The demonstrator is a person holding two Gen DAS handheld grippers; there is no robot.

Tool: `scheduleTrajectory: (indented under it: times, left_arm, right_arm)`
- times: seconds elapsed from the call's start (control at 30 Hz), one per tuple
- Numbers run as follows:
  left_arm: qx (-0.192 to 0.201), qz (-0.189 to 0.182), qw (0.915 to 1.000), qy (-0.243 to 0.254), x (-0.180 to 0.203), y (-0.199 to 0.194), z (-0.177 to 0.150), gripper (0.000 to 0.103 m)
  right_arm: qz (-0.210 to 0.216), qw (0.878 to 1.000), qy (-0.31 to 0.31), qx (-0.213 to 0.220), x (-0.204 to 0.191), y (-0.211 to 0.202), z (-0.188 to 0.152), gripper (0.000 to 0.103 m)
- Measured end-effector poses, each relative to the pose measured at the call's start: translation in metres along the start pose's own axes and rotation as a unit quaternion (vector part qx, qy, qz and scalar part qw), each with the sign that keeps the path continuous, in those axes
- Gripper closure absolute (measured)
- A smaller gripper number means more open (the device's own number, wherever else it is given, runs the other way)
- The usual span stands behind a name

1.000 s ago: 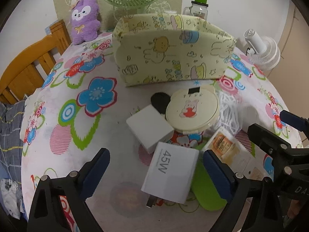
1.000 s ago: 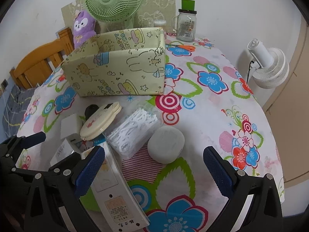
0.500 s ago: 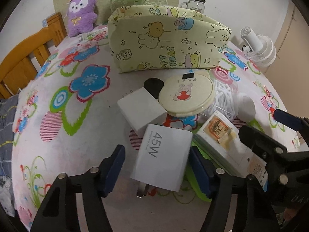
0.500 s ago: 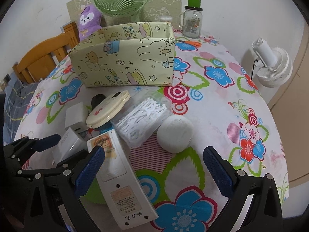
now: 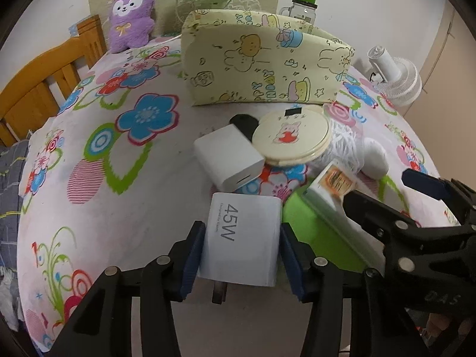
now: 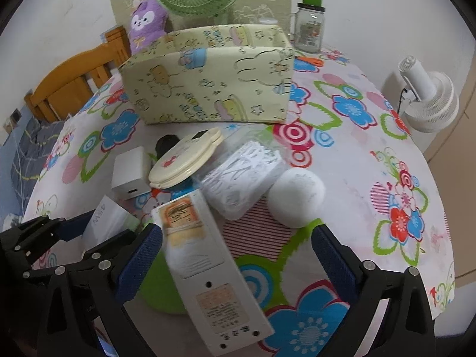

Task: Organize rigid objects
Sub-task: 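Close the left tool on the white charger while the right tool grasps the white box, then carry the charger and white box with both tools over the fabric box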

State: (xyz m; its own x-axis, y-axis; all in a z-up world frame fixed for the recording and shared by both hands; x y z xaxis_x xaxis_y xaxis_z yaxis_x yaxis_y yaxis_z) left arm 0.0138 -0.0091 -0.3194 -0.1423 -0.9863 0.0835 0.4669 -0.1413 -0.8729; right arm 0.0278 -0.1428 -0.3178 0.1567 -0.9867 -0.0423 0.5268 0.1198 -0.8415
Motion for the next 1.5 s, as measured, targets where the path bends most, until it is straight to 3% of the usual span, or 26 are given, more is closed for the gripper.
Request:
scheduleTrajectory:
  times: [0.13,0.33,0.57,0.8,1.5]
  left_arm:
    - [-0.004,0.009,0.9999,0.007,-0.005,-0.003,-0.006,0.052]
    - [-0.006,0.016,0.9997,0.015,-0.006,-0.004,-0.008,0.052]
    - [-0.009,0.021,0.9994,0.025,-0.002,-0.003,-0.006,0.052]
    - [-0.016,0.014,0.9996,0.017,0.001,-0.004,-0.001,0.052]
    - [0.040,0.022,0.9986,0.026,0.011,-0.049,0.047,0.052]
  right_arm:
    - [0.006,1.000,-0.008,-0.005,-0.009,0.005,-0.002,0.012]
    - [0.038,0.999,0.012,-0.021,-0.015,0.011,-0.007,0.037]
    - [0.029,0.999,-0.010,-0.010,-0.021,0.009,-0.007,0.050]
    - [0.032,0.999,-0.003,-0.016,-0.016,0.005,-0.001,0.053]
    - [0.031,0.999,0.008,0.042,-0.011,-0.043,0.045,0.055]
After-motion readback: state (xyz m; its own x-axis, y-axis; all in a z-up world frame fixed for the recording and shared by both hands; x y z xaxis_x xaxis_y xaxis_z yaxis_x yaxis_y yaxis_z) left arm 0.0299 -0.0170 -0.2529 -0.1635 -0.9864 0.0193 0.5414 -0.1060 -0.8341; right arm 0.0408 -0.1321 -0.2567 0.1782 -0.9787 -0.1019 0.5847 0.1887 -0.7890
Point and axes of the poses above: each gripper's, at about its wrist camera, not at the fingertips, and y roughly the way its jaws point, x to its right, z to its top, the point moved 2 cm from there along y, roughly the way its jaws point, and after that the axes turned 1 degree about -x, right-handed, at the moved point
